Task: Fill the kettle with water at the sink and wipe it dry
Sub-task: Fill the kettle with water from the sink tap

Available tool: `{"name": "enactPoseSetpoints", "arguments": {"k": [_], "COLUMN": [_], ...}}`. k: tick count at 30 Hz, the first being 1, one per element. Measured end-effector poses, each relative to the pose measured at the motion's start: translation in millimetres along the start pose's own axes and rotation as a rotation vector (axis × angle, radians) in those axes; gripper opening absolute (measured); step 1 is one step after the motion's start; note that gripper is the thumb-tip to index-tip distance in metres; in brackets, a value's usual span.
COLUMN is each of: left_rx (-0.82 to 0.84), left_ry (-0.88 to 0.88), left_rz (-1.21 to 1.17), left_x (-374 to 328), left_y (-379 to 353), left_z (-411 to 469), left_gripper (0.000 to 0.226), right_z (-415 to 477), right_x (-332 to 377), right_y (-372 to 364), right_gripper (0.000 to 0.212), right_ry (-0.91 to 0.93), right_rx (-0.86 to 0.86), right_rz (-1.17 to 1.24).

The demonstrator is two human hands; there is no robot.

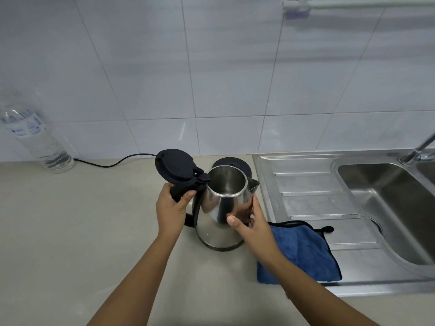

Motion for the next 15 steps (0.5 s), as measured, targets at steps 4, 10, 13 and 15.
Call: {"name": "enactPoseSetpoints", "arguments": {"k": [4, 10, 13, 15], "left_rx": [0.005, 0.049, 0.085, 0.107], "left_ry": [-0.062, -0.117, -0.123, -0.13], "left_rz": [-0.027, -0.077, -0.094, -0.107], "left_x": [-30.9, -88.4, -114.8, -129.8], "left_y": [-11.5, -54.7, -87.2, -110.7], "left_z": [7.3, 17.3, 14.7, 10.0], "left_gripper": [0.034, 0.03, 0.03, 0.03], "right_z": [2.8, 7.4, 3.9, 0.7], "right_x": [18.1, 67.0, 87.1, 96.6], "right_y": [18.6, 68.6, 99.8, 122.8], "right_gripper": [0.078, 0.04, 0.041, 0.037], "right_ry": [0.064, 0.197, 0.236, 0.255], "right_rx": [-0.037, -0.136, -0.186, -0.219], "right_rz": [0.041, 0.012, 0.006, 0.002]}}
Point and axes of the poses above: each hand's wrist, its own z-axis towards the middle knuckle, its own y-axis out of the back of the hand, x = y × z, the point moved 6 cm from there along z, towards the middle knuckle, and after that the axes turned 14 degrees about z, right-handed, at the moved point
